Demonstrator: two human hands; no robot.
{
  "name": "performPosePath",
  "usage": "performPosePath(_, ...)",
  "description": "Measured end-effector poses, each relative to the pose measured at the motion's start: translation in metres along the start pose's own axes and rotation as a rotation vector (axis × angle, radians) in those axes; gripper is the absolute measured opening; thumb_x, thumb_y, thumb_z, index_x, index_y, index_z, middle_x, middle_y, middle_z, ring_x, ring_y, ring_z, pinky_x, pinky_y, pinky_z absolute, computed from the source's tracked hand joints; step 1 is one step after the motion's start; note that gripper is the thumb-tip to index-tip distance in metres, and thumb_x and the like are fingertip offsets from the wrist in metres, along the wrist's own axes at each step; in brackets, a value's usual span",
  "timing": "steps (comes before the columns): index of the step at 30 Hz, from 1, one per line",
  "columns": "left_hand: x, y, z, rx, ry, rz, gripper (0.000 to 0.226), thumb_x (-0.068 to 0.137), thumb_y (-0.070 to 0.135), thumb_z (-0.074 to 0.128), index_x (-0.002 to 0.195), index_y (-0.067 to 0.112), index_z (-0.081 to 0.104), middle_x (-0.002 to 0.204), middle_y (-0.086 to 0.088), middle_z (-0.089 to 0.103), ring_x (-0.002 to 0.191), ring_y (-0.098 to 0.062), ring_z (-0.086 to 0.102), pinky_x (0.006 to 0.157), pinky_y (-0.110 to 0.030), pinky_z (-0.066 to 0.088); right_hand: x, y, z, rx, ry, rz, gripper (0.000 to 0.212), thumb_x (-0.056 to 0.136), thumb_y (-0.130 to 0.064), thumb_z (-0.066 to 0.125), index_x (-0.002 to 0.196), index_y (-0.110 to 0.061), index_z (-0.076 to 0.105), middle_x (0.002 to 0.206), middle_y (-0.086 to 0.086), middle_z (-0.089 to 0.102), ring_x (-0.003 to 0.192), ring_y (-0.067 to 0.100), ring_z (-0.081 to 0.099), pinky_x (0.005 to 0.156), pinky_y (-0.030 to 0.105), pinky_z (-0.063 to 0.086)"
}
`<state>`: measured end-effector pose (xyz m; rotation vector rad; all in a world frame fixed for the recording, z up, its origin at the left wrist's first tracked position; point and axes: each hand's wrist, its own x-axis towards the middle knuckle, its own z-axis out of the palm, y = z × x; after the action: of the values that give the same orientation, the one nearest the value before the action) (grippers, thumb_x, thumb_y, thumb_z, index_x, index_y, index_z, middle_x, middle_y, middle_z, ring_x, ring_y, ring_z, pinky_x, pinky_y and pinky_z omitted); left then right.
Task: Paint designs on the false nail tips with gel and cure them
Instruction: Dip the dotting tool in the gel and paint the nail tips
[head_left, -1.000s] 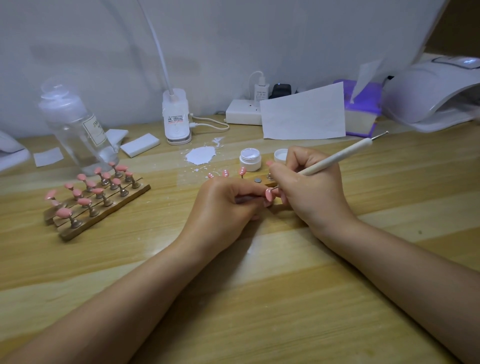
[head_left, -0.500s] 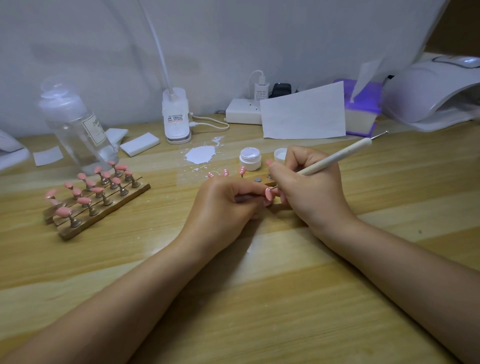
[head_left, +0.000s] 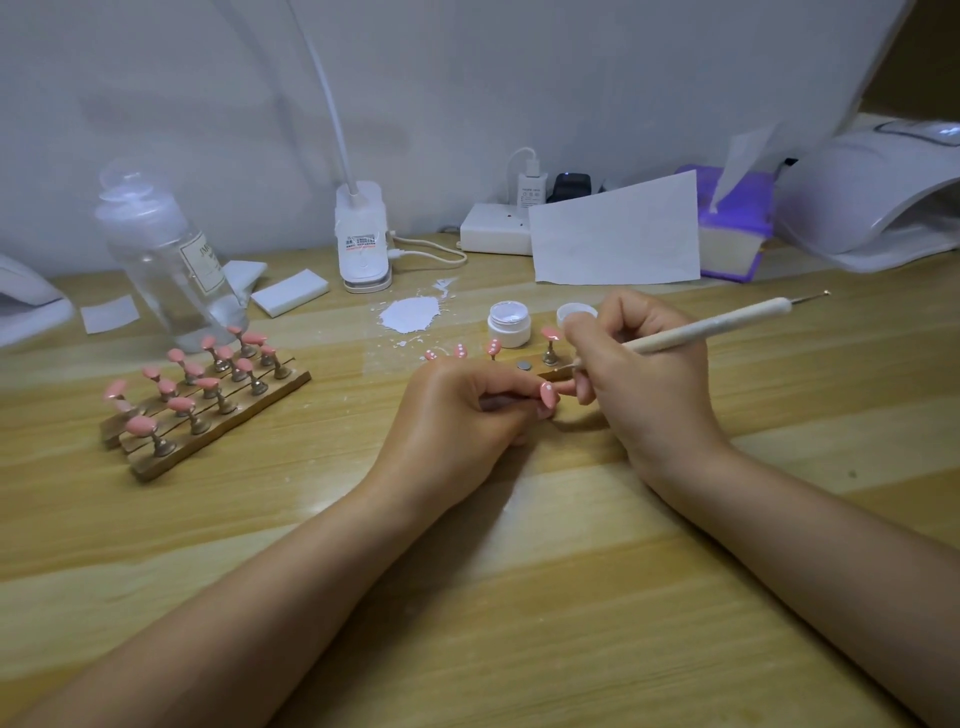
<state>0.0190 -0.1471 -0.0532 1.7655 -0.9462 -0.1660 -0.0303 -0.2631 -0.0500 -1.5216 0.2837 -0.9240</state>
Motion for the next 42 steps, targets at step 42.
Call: performPosePath(42, 0.000, -0.005, 0.001, -0.183, -0.007, -0.075, 0.025, 0.077, -0.002, 0.067, 0.065, 0.021, 0.069, 0.068, 0.011, 0.068, 0.071, 0.007, 0.063, 0.052, -0.012, 0.049, 0.084, 0.005, 0.035, -0.786, -0.340, 0.001, 0.033, 0.071, -0.009, 0.059, 0.047, -0.017, 0.037, 0.047, -0.006, 0.038, 0.046, 0.010, 0.036, 0.045, 0.024, 0.026)
